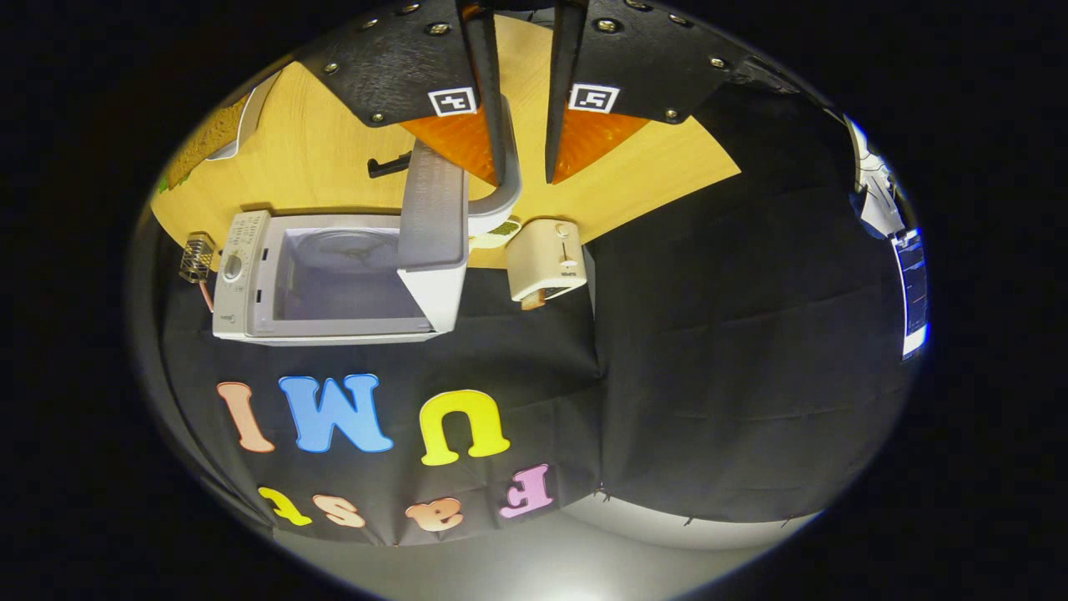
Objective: Open the microwave, put the food inside, and close the microwave door.
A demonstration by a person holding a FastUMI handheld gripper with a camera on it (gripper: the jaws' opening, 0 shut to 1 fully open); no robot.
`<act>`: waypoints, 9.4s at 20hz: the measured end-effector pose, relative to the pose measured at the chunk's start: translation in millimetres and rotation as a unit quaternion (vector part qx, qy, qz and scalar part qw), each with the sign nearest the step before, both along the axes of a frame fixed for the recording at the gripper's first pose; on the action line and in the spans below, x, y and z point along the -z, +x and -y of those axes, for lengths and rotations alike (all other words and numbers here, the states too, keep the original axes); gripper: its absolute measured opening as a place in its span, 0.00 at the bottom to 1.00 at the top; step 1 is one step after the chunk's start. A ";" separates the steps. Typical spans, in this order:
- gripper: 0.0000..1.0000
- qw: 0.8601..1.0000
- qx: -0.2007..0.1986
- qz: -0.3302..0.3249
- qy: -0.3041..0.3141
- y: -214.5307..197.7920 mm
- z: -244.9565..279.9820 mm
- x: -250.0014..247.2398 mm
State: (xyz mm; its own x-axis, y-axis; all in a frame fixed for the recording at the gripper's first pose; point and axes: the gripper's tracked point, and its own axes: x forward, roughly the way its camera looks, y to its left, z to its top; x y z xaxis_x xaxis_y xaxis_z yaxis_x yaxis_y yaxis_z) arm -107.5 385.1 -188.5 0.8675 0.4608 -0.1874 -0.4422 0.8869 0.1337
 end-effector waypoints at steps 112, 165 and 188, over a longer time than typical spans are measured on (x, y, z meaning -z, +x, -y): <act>0.28 0.939 0.178 -0.020 0.292 169.9 263.2 -35.7; 0.63 0.916 0.290 -0.086 0.264 341.0 242.0 44.0; 0.63 0.979 0.199 0.040 0.014 156.7 237.3 -56.1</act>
State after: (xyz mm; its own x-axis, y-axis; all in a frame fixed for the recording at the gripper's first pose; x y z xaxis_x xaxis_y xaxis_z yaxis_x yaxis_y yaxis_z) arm 49.2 147.9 -132.4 0.9907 0.0879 -0.1040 -0.0729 0.9874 0.1403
